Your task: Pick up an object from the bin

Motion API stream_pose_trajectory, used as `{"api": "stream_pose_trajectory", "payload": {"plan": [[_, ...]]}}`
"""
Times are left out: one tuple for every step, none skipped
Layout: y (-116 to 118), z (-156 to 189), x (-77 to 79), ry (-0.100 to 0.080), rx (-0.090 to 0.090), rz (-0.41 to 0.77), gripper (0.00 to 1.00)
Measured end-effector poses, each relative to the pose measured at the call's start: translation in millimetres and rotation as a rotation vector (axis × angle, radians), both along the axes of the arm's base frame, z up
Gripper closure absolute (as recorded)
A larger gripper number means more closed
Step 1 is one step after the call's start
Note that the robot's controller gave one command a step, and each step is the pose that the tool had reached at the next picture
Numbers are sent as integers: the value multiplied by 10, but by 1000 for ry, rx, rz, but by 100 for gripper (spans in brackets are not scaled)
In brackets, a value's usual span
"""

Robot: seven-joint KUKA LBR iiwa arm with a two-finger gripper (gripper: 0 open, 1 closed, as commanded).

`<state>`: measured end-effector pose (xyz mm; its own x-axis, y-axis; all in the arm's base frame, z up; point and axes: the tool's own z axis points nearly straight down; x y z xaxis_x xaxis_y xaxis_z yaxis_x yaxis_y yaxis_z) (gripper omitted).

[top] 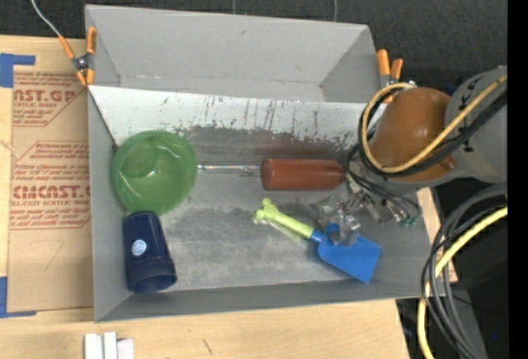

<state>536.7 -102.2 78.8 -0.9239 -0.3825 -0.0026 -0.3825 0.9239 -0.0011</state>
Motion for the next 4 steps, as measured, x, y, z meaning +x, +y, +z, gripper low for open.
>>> {"api": "stream_pose_trajectory", "payload": {"plan": [[0, 0, 0, 0, 0, 0, 100], [1, 0, 0, 0, 0, 0, 100], [1, 0, 0, 0, 0, 0, 100], [1, 0, 0, 0, 0, 0, 100]]}}
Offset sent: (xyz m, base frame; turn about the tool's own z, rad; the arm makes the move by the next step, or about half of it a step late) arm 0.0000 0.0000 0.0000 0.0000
